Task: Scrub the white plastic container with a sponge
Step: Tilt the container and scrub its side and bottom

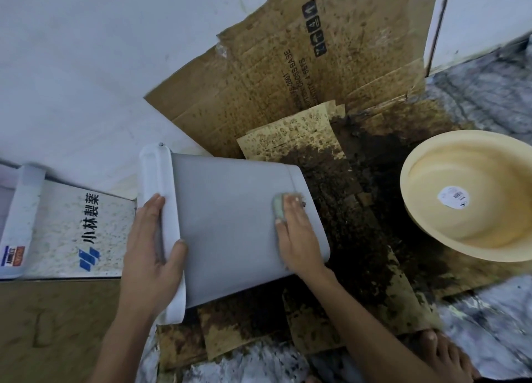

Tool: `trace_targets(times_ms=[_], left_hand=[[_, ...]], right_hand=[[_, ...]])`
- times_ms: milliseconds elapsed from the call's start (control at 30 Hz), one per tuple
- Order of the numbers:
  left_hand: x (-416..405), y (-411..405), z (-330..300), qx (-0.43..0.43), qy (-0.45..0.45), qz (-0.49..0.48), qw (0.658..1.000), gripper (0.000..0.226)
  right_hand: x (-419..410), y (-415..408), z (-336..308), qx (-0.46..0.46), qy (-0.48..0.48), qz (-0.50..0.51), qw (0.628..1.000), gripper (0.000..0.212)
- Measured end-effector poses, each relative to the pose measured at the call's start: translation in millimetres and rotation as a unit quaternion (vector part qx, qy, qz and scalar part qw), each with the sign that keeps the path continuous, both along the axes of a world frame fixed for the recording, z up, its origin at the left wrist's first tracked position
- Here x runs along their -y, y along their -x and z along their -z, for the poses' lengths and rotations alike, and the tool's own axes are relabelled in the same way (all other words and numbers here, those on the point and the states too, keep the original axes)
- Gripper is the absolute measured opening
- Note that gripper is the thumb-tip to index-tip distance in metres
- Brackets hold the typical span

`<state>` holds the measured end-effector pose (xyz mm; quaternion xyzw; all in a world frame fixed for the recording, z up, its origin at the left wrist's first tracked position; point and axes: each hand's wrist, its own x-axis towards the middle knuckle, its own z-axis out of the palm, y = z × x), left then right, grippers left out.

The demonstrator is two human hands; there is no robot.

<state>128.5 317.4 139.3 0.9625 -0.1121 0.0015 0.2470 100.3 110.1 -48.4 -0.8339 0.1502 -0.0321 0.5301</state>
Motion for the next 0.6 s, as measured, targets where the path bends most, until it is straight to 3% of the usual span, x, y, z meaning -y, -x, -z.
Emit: trace_targets(times_ms=[100,200,300,467,600], left_hand=[[1.4,0.6,-1.0,0.003,-0.012,0.007,1.0,0.083],[6.0,3.6,-2.8,0.003,-0.018,0.014,1.0,0.084],[10.1,4.4,-4.4,-0.001,-0.022,0.008,1.0,0.086],[11.8,4.0,-4.2,-0.004,-0.026,0.001,1.0,0.08],[5.9,4.6,-1.1,0.01,-0.041,0.016,0.999,0.082]], right_hand=[[-14.2,42.4,1.5,0.063,0.002,-0.01,0.998,0.053],[0.4,53.5,17.3,0.037,-0.029,0.028,0.999,0.051],[26.7,28.5,26.7,-0.029,-0.061,0.067,0.995,0.051],[51.7,-39.4,17.7,-0.057,-0.091,0.077,0.991,0.046],[34.8,-56.0,-10.3,0.008,-0.058,0.009,0.998,0.046]])
